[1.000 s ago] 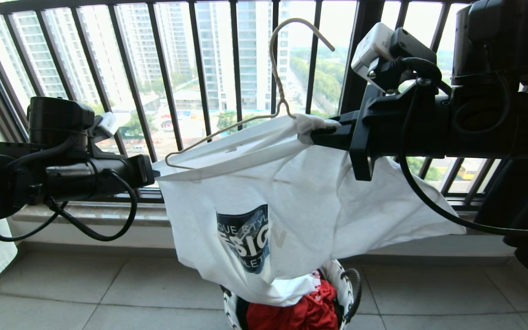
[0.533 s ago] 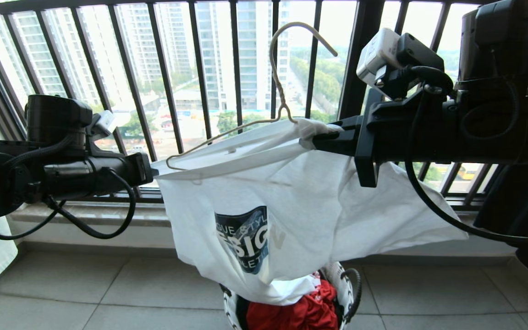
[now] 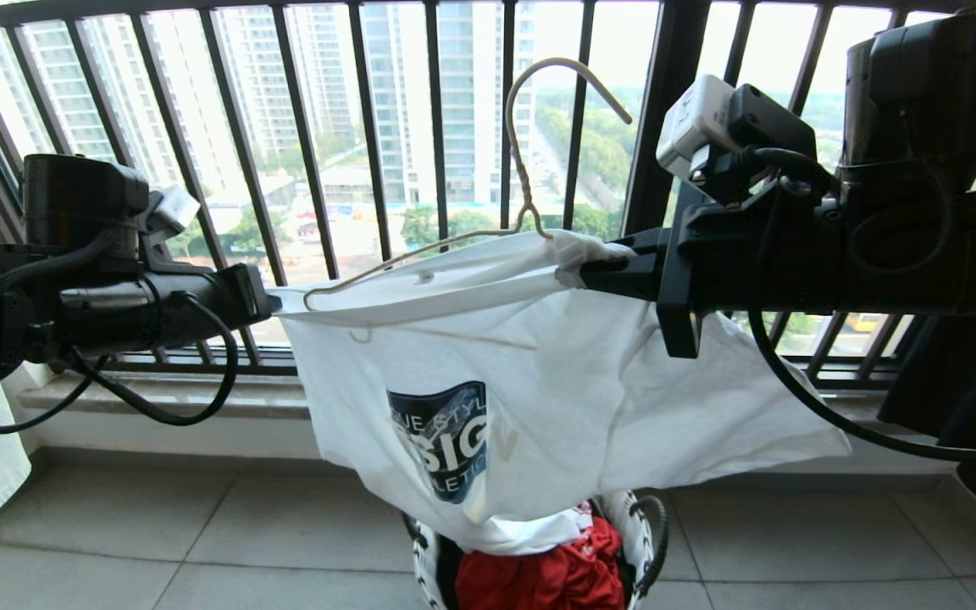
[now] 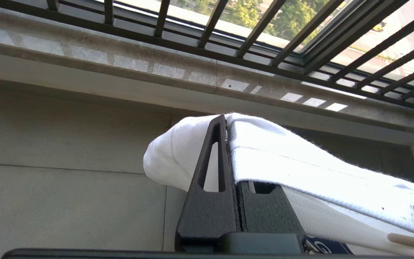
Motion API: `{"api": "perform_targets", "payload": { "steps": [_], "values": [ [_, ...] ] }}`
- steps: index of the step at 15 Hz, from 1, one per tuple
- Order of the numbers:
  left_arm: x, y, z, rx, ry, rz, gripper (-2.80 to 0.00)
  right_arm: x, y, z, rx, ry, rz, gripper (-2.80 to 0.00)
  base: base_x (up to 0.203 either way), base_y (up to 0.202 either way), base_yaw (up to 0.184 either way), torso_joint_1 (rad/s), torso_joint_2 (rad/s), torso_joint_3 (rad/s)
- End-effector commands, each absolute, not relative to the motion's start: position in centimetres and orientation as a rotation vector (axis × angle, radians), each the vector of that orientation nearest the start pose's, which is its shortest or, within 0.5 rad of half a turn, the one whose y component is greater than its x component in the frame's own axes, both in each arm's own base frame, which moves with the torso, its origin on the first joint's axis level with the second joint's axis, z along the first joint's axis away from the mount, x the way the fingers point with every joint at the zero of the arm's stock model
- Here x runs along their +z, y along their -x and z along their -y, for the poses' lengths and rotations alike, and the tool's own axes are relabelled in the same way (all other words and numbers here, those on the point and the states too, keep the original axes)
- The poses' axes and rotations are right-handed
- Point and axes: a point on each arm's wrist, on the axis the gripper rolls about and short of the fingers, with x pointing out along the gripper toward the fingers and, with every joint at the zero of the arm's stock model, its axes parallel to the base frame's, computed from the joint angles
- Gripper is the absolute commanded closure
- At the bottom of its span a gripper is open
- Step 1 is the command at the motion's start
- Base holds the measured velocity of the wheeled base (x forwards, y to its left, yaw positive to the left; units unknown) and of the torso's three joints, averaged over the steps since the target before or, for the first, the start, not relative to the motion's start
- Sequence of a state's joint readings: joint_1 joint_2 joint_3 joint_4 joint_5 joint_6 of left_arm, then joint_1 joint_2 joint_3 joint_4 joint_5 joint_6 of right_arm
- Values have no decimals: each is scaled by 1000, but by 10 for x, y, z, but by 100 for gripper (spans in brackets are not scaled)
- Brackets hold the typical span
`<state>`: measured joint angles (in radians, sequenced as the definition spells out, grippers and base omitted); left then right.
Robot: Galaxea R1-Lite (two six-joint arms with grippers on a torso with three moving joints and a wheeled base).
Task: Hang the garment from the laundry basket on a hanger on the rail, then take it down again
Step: Hang the clothes on the clothes rack
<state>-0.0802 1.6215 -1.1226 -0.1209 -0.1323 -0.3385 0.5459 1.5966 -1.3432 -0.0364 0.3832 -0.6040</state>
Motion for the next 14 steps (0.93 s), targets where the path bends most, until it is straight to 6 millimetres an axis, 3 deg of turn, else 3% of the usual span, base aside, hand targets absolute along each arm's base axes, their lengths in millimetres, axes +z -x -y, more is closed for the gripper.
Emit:
{"api": "perform_targets", "payload": {
  "steps": [1,9,14],
  "values": [
    [255,-290,26,-154,346,-374,0,303,-255,-163,965,579,52,0,0,0,0,0,0,0],
    [281,-262,26,-232,365,-335,0,294,-266,-167,957,582,30,0,0,0,0,0,0,0],
    [284,-256,26,-255,394,-345,0,290,-271,-170,957,581,33,0,0,0,0,0,0,0]
  ]
}}
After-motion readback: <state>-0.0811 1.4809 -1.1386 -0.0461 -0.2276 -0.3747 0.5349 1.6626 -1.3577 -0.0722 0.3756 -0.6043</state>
